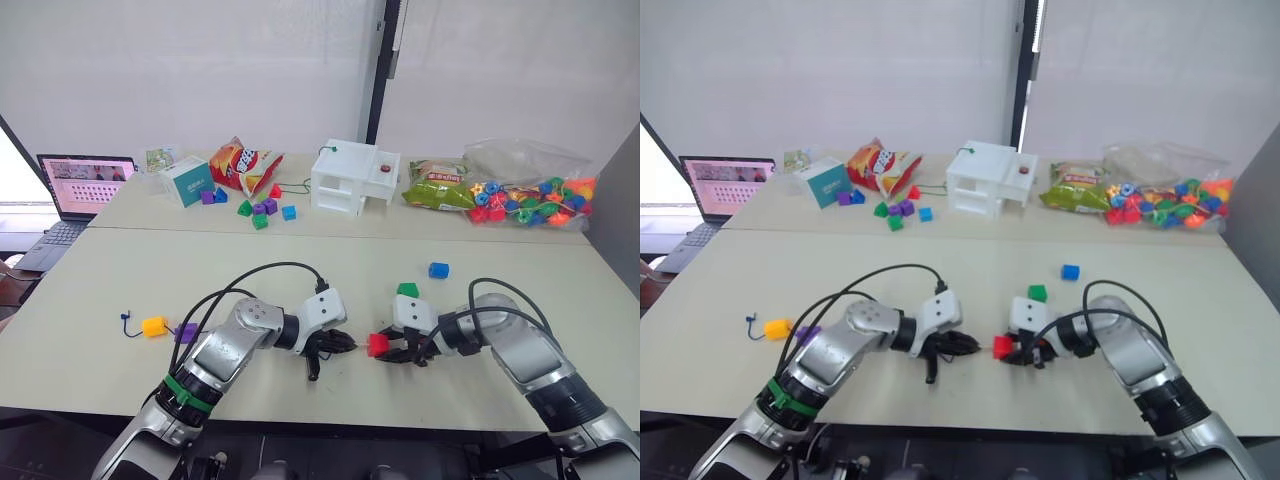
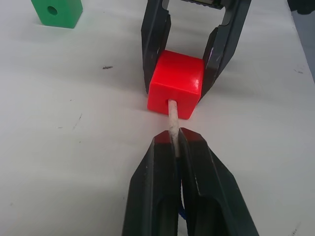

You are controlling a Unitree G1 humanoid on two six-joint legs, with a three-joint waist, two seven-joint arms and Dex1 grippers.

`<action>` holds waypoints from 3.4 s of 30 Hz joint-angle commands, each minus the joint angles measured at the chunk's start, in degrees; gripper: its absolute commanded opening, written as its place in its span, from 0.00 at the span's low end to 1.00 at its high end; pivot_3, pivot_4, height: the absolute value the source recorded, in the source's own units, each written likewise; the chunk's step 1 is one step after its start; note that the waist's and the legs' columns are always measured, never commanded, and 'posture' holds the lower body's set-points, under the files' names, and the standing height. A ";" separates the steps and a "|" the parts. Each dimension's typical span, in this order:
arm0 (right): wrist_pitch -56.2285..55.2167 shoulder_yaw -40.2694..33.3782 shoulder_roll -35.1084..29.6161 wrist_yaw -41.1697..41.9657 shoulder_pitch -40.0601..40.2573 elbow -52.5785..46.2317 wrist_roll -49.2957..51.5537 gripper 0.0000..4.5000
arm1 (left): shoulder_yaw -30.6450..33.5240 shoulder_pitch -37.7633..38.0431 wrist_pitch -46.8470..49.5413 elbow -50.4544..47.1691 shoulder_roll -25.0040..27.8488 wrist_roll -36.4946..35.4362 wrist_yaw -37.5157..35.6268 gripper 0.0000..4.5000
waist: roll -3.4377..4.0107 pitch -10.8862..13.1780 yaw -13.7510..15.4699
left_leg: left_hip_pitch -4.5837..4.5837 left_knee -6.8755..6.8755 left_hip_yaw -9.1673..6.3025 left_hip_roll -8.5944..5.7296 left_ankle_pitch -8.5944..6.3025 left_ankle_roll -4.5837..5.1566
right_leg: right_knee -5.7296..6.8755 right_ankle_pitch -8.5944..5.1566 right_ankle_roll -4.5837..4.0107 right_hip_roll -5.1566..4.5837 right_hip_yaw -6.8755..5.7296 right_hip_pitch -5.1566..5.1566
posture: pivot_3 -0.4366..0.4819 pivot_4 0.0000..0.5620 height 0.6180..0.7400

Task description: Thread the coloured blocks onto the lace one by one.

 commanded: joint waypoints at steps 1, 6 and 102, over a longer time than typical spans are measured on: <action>-0.06 2.72 2.21 0.40 0.61 -2.90 0.89 0.26 | -1.46 -1.98 -2.96 -2.34 -2.73 -1.16 -1.14 0.00 | 0.00 0.00 -0.05 | 0.00 0.00 -0.01 0.00 0.00 0.00 | 0.00 0.00 0.00 0.00 0.00 0.00 | 0.48 0.27 1.00; -0.31 3.55 1.47 2.63 0.98 -2.79 1.28 0.26 | -1.52 -2.97 -5.29 -2.16 0.53 0.93 -4.09 0.00 | 0.00 0.00 -0.14 | -0.02 -0.01 0.00 0.00 0.00 0.00 | -0.01 0.00 0.00 0.00 0.00 -0.02 | 0.48 0.27 1.00; -0.24 3.39 3.87 0.30 -0.57 -1.06 -1.49 0.26 | 8.15 4.36 -7.03 -2.99 12.42 -6.38 -11.77 0.35 | -0.02 0.01 -1.20 | 0.05 -0.39 -0.07 0.05 0.00 -0.05 | -0.11 -0.05 -0.08 0.04 0.08 -0.12 | 0.48 0.27 1.00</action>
